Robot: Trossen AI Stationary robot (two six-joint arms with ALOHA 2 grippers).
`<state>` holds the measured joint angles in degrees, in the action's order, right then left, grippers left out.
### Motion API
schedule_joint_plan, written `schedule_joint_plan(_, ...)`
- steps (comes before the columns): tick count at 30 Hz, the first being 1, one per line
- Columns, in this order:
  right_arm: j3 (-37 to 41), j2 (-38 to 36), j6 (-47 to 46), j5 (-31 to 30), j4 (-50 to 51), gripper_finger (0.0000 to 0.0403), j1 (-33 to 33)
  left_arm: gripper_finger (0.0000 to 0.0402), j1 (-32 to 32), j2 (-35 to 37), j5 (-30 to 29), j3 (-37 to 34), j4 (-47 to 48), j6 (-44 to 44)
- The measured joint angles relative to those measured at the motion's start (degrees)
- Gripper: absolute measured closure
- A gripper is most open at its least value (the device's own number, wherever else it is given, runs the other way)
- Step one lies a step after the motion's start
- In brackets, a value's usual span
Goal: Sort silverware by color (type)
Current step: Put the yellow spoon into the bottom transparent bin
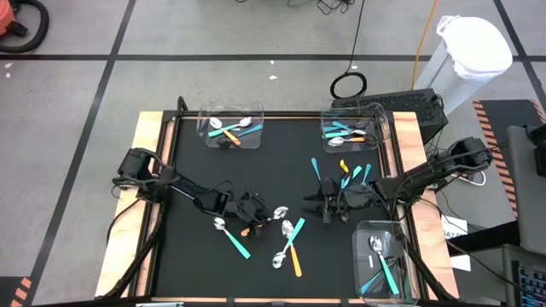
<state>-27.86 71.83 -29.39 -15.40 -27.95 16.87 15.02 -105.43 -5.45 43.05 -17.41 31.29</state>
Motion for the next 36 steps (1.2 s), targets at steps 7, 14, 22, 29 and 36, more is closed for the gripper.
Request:
schedule_joint_plan(7, 0.0, 0.0, -0.4, -1.3, 0.0, 0.0203, 1.4, 0.0396, 0.0, 0.7, 0.0, -0.1, 1.4, -1.8)
schedule_joint_plan(14, 0.0, 0.0, -1.2, -1.3, 0.0, 0.0203, 2.0, 0.0401, 0.1, 5.2, -3.4, -0.5, 3.7, -7.8)
schedule_joint_plan(22, 0.0, 0.0, -2.4, -1.3, -0.7, 0.0203, 2.0, 0.0398, 0.0, 12.4, -15.2, -0.3, 2.0, -15.4)
schedule_joint_plan(29, 0.0, 0.1, -3.9, -1.1, -0.8, 0.0203, 2.1, 0.04, 0.0, 16.2, -13.2, -0.3, 2.5, -19.5)
schedule_joint_plan(36, 0.0, 2.5, -3.5, -1.2, -5.0, 0.0203, 2.0, 0.0395, -0.1, 9.8, -5.0, -0.3, 2.7, -18.5)
